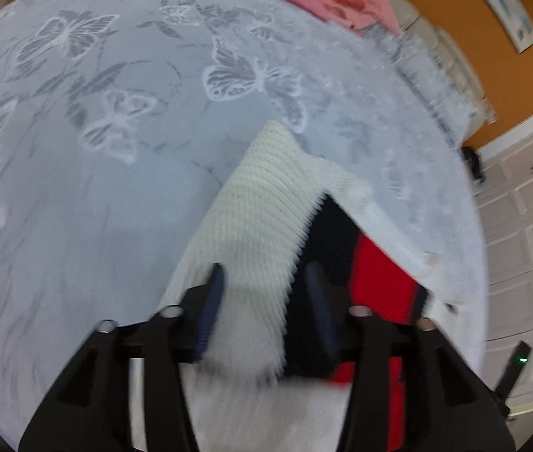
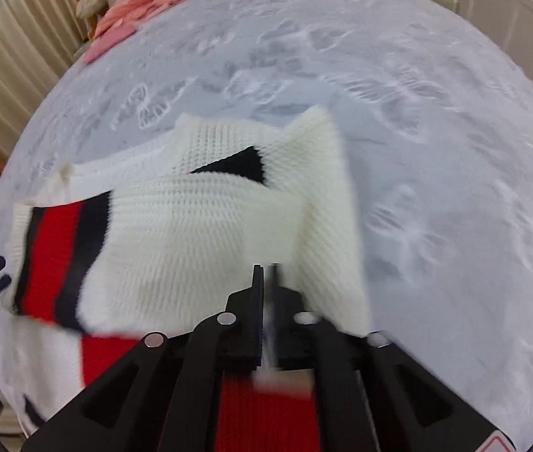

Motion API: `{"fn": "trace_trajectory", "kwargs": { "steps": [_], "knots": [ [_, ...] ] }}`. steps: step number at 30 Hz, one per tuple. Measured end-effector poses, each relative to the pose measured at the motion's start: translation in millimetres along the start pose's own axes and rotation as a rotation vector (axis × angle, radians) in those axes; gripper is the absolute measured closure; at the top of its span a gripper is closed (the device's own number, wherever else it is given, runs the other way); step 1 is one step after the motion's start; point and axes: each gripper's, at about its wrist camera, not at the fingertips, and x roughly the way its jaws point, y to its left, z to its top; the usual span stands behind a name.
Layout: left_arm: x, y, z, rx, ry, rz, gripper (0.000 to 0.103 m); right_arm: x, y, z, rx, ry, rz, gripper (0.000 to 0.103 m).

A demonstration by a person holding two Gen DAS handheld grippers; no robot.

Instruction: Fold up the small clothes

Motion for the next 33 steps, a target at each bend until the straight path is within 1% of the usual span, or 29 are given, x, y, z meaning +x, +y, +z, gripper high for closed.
{"fn": "trace_trajectory", "kwargs": {
  "steps": [1,2,3,4,5,6,7,8,9,12,14,15,17,18,19,20,21,22,23,24,25,26,27,30,33],
  "knots": [
    [-15.9,2.3,-7.6,0.016,-0.011,0.003,0.037,-20.8,-4.0,-12.7,-0.013,-0.028,0.000,0.080],
    [-31.9,6.1,-17.5,0.038,-0.024,0.013,0.027,-45.9,-11.1,-34.0,-0.023,-0.050,0.007,0.063],
    [-49.8,12.6,-31.4,0.068,-0.028,0.027,0.022,-59.7,-17.3,-50.1,-0.024,-0.055,0.014,0.054],
    [-63.0,20.0,-44.6,0.094,-0.019,0.043,0.021,-78.9,-25.7,-77.6,-0.029,-0.057,0.024,0.044],
    [-78.0,31.1,-63.1,0.115,0.004,0.060,0.021,-88.4,-31.9,-95.5,-0.032,-0.051,0.026,0.041],
    [-86.8,39.9,-76.5,0.120,0.028,0.072,0.021,-99.7,-40.5,-125.9,-0.035,-0.020,0.029,0.041],
    [-94.8,49.2,-90.7,0.118,0.056,0.081,0.021,-105.3,-46.6,-149.4,-0.037,0.010,0.032,0.041],
    [-101.4,59.3,-105.2,0.109,0.089,0.085,0.021,-111.3,-52.6,-184.2,-0.031,0.063,0.033,0.041],
    [-108.8,70.9,-124.5,0.099,0.133,0.091,0.021,-113.7,-55.9,-205.1,-0.027,0.105,0.040,0.041],
    [-123.2,91.9,-170.6,0.066,0.214,0.103,0.021,-114.5,-54.8,-263.8,0.006,0.221,0.089,0.041],
    [-123.8,99.4,-191.7,0.029,0.259,0.101,0.021,-108.0,-51.4,-287.0,0.053,0.284,0.118,0.041],
    [-120.8,102.5,-203.7,0.005,0.296,0.096,0.021,-104.6,-49.6,-293.9,0.069,0.310,0.119,0.041],
    [-115.3,104.1,-220.4,-0.039,0.344,0.088,0.021,-96.8,-43.8,-293.3,0.079,0.342,0.123,0.041],
    [-117.4,99.5,-224.2,-0.015,0.308,0.108,0.021,-92.4,-40.5,-293.1,0.096,0.352,0.140,0.041],
    [-117.2,94.6,-224.2,0.012,0.287,0.111,0.021,-88.3,-38.7,-292.5,0.114,0.361,0.160,0.039],
    [-115.0,92.0,-223.8,0.022,0.282,0.097,0.032,-83.5,-36.2,-291.1,0.128,0.358,0.159,0.044],
    [-112.1,91.5,-222.6,-0.002,0.287,0.095,0.043,-83.1,-35.5,-291.8,0.132,0.350,0.142,0.049],
    [-112.8,93.0,-224.4,-0.022,0.276,0.113,0.048,-83.5,-34.5,-291.6,0.138,0.343,0.130,0.066],
    [-113.7,92.7,-223.2,-0.029,0.275,0.121,0.060,-85.4,-36.7,-290.8,0.158,0.328,0.146,0.092],
    [-116.9,95.5,-222.6,-0.033,0.276,0.118,0.090,-89.9,-42.4,-291.5,0.204,0.311,0.204,0.091],
    [-121.0,100.6,-223.0,-0.053,0.281,0.067,0.095,-96.1,-48.1,-291.8,0.238,0.290,0.227,0.091],
    [-125.8,103.8,-222.9,-0.085,0.291,0.004,0.096,-107.1,-50.8,-293.2,0.245,0.253,0.233,0.092],
    [-135.5,108.4,-223.8,-0.113,0.284,-0.033,0.096,-115.9,-51.4,-294.7,0.243,0.228,0.244,0.092],
    [-166.5,110.7,-227.1,-0.107,0.247,-0.091,0.097,-148.8,-54.3,-301.7,0.232,0.153,0.277,0.093],
    [-196.8,108.0,-235.2,-0.118,0.242,-0.154,0.097,-183.9,-56.9,-311.9,0.214,0.099,0.305,0.093]
  ]
}}
